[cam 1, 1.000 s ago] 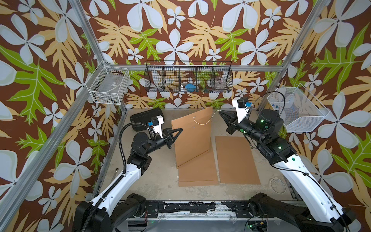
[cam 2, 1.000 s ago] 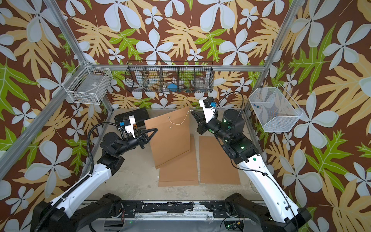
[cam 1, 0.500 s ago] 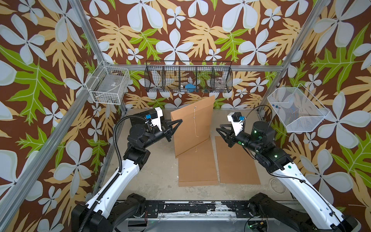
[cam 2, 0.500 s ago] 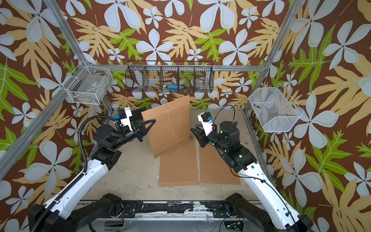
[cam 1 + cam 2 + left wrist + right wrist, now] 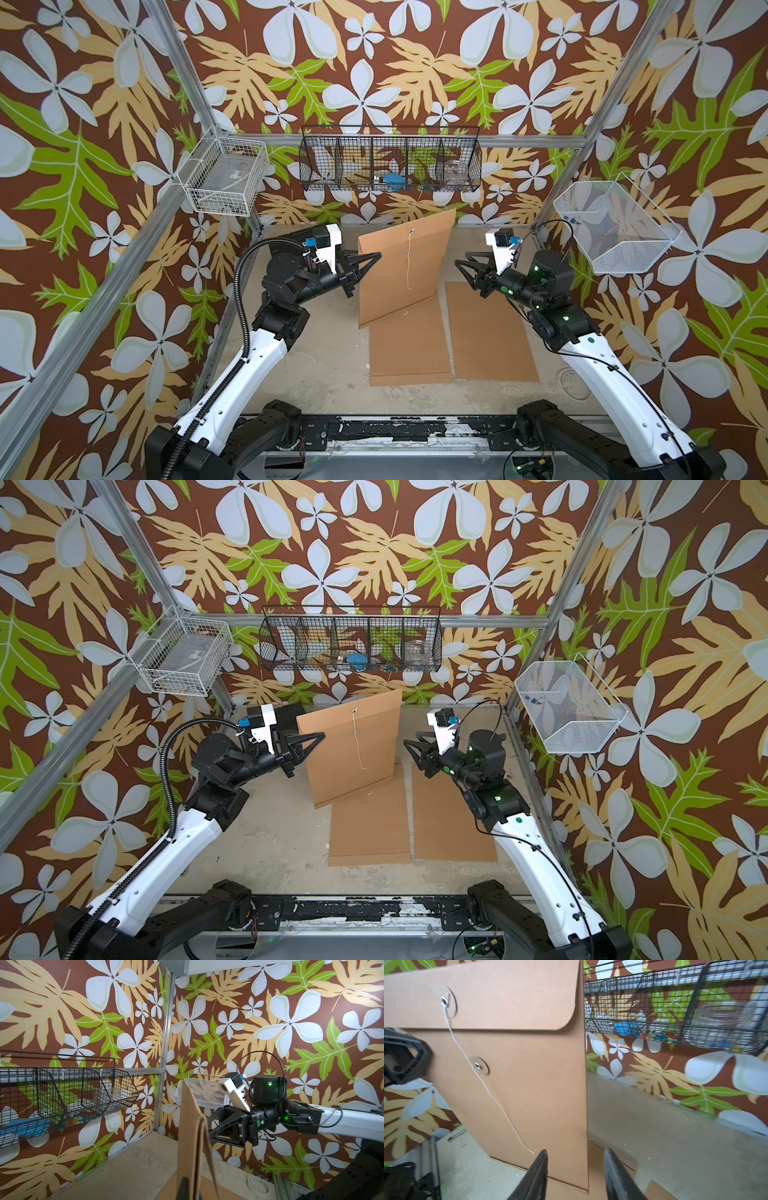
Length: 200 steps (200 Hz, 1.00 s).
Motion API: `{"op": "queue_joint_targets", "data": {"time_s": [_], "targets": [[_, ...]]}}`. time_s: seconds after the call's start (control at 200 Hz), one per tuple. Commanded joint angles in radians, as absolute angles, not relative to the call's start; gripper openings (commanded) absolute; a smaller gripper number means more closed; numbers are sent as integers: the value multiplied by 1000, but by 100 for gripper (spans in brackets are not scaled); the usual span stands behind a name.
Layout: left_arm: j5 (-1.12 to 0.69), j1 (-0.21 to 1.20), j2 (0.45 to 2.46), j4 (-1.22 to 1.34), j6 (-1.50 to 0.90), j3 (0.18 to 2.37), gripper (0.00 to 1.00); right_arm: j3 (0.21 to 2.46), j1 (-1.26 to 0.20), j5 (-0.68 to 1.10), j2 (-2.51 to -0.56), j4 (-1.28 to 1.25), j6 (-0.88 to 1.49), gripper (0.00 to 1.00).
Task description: Open the file bag
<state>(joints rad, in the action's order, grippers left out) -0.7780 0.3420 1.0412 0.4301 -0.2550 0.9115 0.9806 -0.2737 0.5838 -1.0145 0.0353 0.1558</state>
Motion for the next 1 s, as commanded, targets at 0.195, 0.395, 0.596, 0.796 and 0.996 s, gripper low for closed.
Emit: {"op": "queue_joint_targets", "data": {"time_s": [0.195, 0.395, 0.596, 0.796, 0.996], "targets": [[-892, 339, 1002, 613, -394, 814, 0, 989, -228, 782, -1063, -121, 221, 50], [-902, 339, 990, 655, -437, 763, 0, 963, -204, 839, -1074, -172, 259, 51], [-908, 339, 978, 667, -449, 741, 0, 950, -204, 850, -1080, -196, 271, 52], [-920, 340, 979, 688, -470, 733, 0, 950, -205, 876, -1100, -243, 298, 51], [-926, 339, 979, 720, -498, 718, 0, 968, -205, 897, -1115, -303, 338, 51]]}}
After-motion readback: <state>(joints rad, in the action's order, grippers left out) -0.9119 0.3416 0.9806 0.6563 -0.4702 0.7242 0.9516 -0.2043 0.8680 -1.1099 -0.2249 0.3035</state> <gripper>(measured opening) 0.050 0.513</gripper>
